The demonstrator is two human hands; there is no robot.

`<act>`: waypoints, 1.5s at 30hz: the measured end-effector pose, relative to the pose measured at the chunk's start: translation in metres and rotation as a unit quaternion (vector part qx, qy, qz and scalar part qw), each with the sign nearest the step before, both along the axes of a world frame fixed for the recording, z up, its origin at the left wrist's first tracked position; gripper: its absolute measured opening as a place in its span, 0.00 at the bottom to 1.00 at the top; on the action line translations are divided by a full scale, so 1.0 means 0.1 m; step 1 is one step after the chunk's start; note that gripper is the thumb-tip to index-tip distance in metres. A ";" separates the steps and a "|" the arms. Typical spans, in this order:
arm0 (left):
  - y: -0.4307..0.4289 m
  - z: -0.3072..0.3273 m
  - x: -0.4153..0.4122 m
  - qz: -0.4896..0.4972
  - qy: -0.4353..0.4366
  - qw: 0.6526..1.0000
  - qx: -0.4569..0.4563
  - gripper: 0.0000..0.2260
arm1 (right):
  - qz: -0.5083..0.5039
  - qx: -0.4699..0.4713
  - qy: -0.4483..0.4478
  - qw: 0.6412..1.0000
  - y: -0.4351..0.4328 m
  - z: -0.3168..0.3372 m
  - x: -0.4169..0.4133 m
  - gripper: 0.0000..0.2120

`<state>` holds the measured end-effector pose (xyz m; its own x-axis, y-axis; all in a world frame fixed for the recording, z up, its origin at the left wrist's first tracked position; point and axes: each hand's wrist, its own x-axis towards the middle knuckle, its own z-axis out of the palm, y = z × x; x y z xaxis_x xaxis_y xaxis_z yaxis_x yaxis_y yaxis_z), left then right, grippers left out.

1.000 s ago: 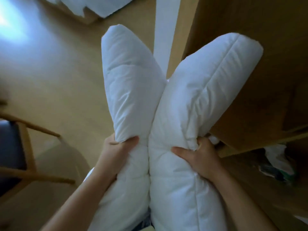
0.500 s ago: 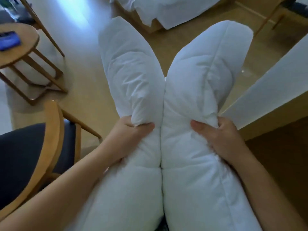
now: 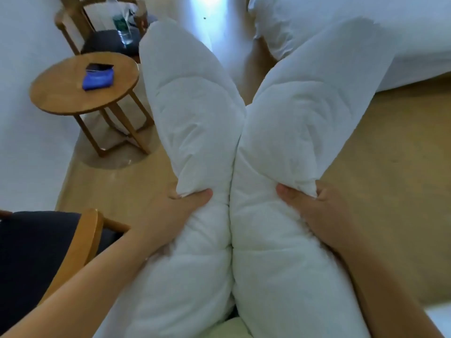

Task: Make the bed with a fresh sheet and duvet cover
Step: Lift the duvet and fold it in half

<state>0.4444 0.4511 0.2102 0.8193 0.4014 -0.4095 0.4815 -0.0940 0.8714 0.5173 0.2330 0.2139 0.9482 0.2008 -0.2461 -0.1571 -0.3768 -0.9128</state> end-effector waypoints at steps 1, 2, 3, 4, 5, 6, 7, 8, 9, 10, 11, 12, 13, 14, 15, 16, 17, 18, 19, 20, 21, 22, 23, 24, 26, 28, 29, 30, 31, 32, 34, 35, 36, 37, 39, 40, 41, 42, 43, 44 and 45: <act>0.08 0.00 0.24 0.016 -0.007 1.000 0.005 0.06 | 0.014 -0.001 -0.004 1.000 0.10 0.04 0.31 0.13; 0.17 -0.01 0.49 0.032 -0.017 0.999 0.006 0.06 | 0.027 0.000 -0.008 1.000 0.19 0.06 0.63 0.13; 0.24 -0.02 0.75 0.046 -0.027 0.999 0.003 0.05 | 0.037 -0.003 -0.007 0.999 0.29 0.07 0.95 0.13; 0.31 -0.06 1.01 0.060 -0.033 0.998 -0.001 0.05 | 0.046 -0.004 -0.007 0.999 0.39 0.06 1.25 0.13; 0.39 -0.10 1.29 0.070 -0.033 0.997 -0.007 0.05 | 0.053 -0.005 -0.006 0.999 0.51 0.04 1.56 0.12; 0.49 -0.13 1.58 0.080 -0.029 0.996 -0.015 0.05 | 0.061 -0.009 -0.003 0.998 0.65 0.00 1.88 0.12; 0.63 -0.17 1.88 0.092 -0.024 0.995 -0.024 0.05 | 0.064 -0.014 0.002 0.998 0.80 -0.03 2.20 0.13; 0.79 -0.20 2.20 0.104 -0.018 0.994 -0.035 0.05 | 0.063 -0.016 0.006 0.998 0.94 -0.08 2.55 0.15; 0.96 -0.21 2.53 0.105 -0.015 0.993 -0.046 0.05 | 0.057 -0.017 0.010 0.998 1.09 -0.09 2.89 0.16; 1.13 -0.21 2.86 0.097 -0.018 0.994 -0.055 0.09 | 0.053 -0.021 0.008 0.998 1.23 -0.09 3.22 0.18; 1.27 -0.17 3.19 0.085 -0.025 0.994 -0.063 0.15 | 0.053 -0.028 0.003 0.998 1.35 -0.06 3.54 0.19; 1.39 -0.13 3.51 0.073 -0.025 0.995 -0.067 0.19 | 0.053 -0.036 0.001 0.998 1.46 -0.03 3.86 0.19; 1.50 -0.10 3.84 0.062 -0.024 0.995 -0.068 0.21 | 0.048 -0.038 0.001 0.998 1.55 0.01 4.16 0.19; 1.59 -0.07 4.15 0.055 -0.020 0.996 -0.068 0.21 | 0.041 -0.033 0.002 0.999 1.62 0.03 4.45 0.19; 1.67 -0.06 4.45 0.052 -0.015 0.996 -0.071 0.21 | 0.033 -0.022 0.006 0.999 1.70 0.05 4.72 0.18; 1.76 -0.07 4.76 0.050 -0.016 0.996 -0.077 0.23 | 0.027 -0.013 0.010 0.999 1.77 0.05 5.01 0.17; 1.85 -0.09 5.08 0.050 -0.018 0.995 -0.082 0.25 | 0.023 -0.013 0.016 1.000 1.84 0.03 5.31 0.17; 1.93 -0.11 5.41 0.053 -0.014 0.995 -0.087 0.25 | 0.020 -0.020 0.021 0.999 1.91 -0.02 5.63 0.17; 2.00 -0.16 5.76 0.056 -0.011 0.994 -0.090 0.24 | 0.017 -0.030 0.024 0.999 1.98 -0.07 5.96 0.17; 2.07 -0.19 6.12 0.061 -0.010 0.994 -0.091 0.20 | 0.013 -0.034 0.026 0.999 2.05 -0.12 6.30 0.18; 2.13 -0.23 6.48 0.067 -0.011 0.994 -0.090 0.17 | 0.010 -0.034 0.027 0.999 2.12 -0.15 6.66 0.18; 2.20 -0.26 6.86 0.076 -0.012 0.993 -0.088 0.15 | 0.009 -0.036 0.027 0.999 2.20 -0.19 7.06 0.19; 2.26 -0.27 7.22 0.085 -0.010 0.993 -0.085 0.15 | 0.014 -0.047 0.026 0.998 2.28 -0.19 7.45 0.18; 2.32 -0.25 7.58 0.094 -0.005 0.992 -0.081 0.16 | 0.022 -0.059 0.023 0.998 2.37 -0.17 7.82 0.18; 2.49 -0.17 8.23 0.107 -0.005 0.991 -0.078 0.18 | 0.047 -0.057 0.016 0.997 2.57 -0.10 8.53 0.17; 2.67 -0.09 8.80 0.133 -0.014 0.988 -0.071 0.17 | 0.072 -0.066 0.004 0.995 2.78 -0.04 9.19 0.17; 2.75 -0.05 9.05 0.145 -0.018 0.987 -0.063 0.17 | 0.074 -0.072 0.000 0.995 2.88 0.00 9.48 0.17; 2.84 -0.01 9.32 0.156 -0.024 0.986 -0.058 0.16 | 0.074 -0.072 -0.009 0.995 2.98 0.04 9.79 0.17; 2.93 -0.01 9.61 0.166 -0.029 0.984 -0.054 0.14 | 0.075 -0.069 -0.017 0.995 3.08 0.07 10.12 0.17; 3.03 -0.02 9.90 0.174 -0.030 0.983 -0.052 0.12 | 0.076 -0.068 -0.023 0.994 3.18 0.08 10.44 0.17; 3.23 -0.10 10.48 0.179 -0.030 0.982 -0.047 0.08 | 0.085 -0.074 -0.032 0.993 3.42 0.02 11.06 0.16; 3.36 -0.15 10.78 0.179 -0.028 0.982 -0.045 0.08 | 0.089 -0.077 -0.033 0.992 3.56 -0.04 11.36 0.16; 3.50 -0.20 11.10 0.180 -0.025 0.982 -0.045 0.07 | 0.092 -0.082 -0.031 0.992 3.70 -0.10 11.68 0.16; 3.66 -0.25 11.44 0.180 -0.024 0.982 -0.046 0.06 | 0.092 -0.085 -0.025 0.992 3.85 -0.15 12.01 0.17; 3.99 -0.30 12.17 0.175 -0.028 0.983 -0.056 0.04 | 0.079 -0.082 -0.022 0.993 4.14 -0.18 12.68 0.17; 4.14 -0.28 12.54 0.167 -0.033 0.983 -0.065 0.03 | 0.075 -0.080 -0.025 0.994 4.28 -0.15 13.02 0.17; 4.27 -0.25 12.92 0.154 -0.040 0.984 -0.077 0.04 | 0.074 -0.079 -0.028 0.994 4.40 -0.09 13.35 0.16; 4.37 -0.20 13.29 0.142 -0.048 0.985 -0.086 0.05 | 0.070 -0.077 -0.033 0.994 4.50 -0.03 13.69 0.16; 4.47 -0.17 13.65 0.129 -0.050 0.986 -0.090 0.06 | 0.062 -0.073 -0.037 0.995 4.58 0.01 14.00 0.15; 4.54 -0.15 13.98 0.118 -0.048 0.988 -0.092 0.05 | 0.050 -0.069 -0.037 0.996 4.64 0.03 14.29 0.15; 4.61 -0.12 14.30 0.107 -0.043 0.989 -0.091 0.04 | 0.036 -0.066 -0.034 0.997 4.69 0.05 14.56 0.14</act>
